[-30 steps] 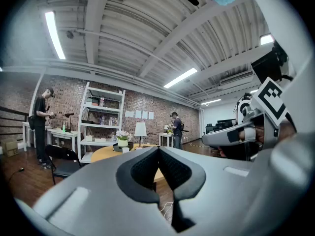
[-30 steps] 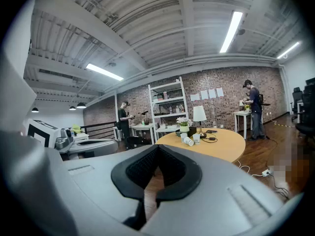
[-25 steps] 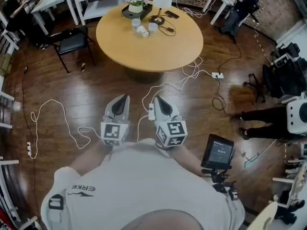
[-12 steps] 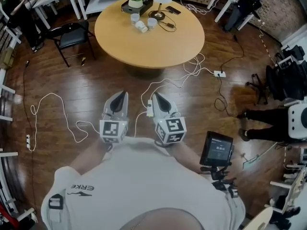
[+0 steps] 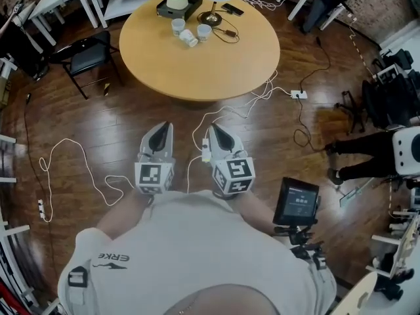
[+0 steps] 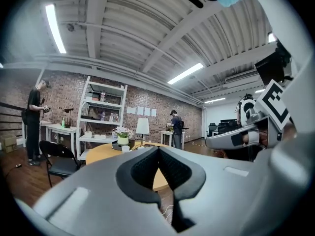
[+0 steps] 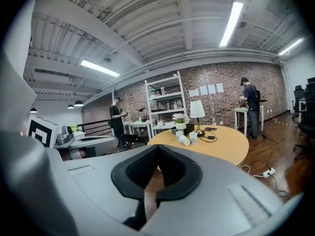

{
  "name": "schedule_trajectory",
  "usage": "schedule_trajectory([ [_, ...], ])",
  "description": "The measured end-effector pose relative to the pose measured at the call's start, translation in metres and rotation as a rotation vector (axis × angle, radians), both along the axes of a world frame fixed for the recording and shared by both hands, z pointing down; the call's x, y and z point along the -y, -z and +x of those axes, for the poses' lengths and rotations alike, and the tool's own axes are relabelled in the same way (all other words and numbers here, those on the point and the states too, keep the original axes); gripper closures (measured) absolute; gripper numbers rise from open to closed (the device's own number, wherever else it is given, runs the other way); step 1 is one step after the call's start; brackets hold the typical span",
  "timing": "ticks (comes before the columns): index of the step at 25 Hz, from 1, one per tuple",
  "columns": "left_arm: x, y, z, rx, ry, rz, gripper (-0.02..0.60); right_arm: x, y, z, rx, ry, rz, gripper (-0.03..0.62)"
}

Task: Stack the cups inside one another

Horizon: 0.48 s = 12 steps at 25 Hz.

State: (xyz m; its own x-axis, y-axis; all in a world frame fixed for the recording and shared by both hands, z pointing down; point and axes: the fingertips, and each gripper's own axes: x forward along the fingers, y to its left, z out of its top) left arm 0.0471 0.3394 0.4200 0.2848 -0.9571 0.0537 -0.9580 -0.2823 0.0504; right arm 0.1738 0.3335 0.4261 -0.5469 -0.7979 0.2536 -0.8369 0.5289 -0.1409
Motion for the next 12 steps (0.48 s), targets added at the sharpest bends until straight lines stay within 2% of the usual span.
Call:
schedule_trajectory([
  [7, 0.073, 0.015, -0.034, -0.018, -0.083, -0.005, 0.58, 0.065, 0.013, -0.038, -0.021, -0.063, 0.007, 0.58],
  [12, 0.123, 0.009, -0.07, -0.025, -0.121, 0.011, 0.58, 0.109, 0.013, -0.076, -0.014, -0.113, 0.015, 0.58],
])
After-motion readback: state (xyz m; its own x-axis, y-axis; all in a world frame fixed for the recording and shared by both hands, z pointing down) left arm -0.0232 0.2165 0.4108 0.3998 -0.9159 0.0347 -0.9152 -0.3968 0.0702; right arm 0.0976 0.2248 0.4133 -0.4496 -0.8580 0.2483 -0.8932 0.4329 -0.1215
